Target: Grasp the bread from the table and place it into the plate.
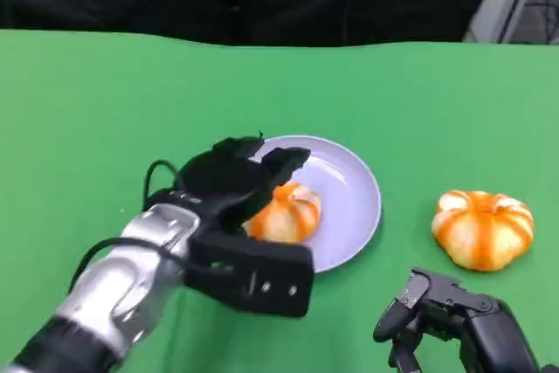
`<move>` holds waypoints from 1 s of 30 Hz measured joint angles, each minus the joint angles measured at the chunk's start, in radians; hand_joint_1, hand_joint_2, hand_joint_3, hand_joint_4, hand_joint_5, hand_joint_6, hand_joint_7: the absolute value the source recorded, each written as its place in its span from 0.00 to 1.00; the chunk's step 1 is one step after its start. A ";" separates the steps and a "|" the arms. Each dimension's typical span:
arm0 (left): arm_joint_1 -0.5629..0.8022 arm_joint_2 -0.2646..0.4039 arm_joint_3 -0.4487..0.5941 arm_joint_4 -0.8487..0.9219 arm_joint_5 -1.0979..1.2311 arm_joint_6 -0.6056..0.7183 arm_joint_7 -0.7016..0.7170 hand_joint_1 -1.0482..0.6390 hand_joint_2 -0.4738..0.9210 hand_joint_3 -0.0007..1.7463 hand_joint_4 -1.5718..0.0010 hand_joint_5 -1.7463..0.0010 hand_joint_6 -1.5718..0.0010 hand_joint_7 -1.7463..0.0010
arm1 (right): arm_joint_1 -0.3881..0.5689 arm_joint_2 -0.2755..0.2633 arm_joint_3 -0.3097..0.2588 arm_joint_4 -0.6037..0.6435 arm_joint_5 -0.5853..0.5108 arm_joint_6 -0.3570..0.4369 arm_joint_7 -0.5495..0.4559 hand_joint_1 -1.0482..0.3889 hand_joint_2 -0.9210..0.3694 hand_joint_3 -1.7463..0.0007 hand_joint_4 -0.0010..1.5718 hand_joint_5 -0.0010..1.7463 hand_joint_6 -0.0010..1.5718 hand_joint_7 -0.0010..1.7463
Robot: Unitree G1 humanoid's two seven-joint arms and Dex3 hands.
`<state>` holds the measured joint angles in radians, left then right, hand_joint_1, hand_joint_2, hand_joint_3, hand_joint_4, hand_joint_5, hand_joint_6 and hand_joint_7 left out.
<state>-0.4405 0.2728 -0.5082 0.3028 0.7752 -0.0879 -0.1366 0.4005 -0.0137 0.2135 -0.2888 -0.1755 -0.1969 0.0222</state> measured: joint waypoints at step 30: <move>0.682 -0.211 0.435 -0.162 -0.906 -0.597 -0.007 0.56 0.77 0.62 0.46 0.10 0.47 0.25 | -0.008 -0.008 -0.014 -0.001 0.019 0.000 0.012 0.77 0.48 0.17 0.48 0.92 0.51 0.77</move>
<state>0.2417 0.0619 -0.0730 0.1404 -0.1312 -0.6844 -0.1441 0.3924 -0.0214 0.1997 -0.2893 -0.1565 -0.1968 0.0341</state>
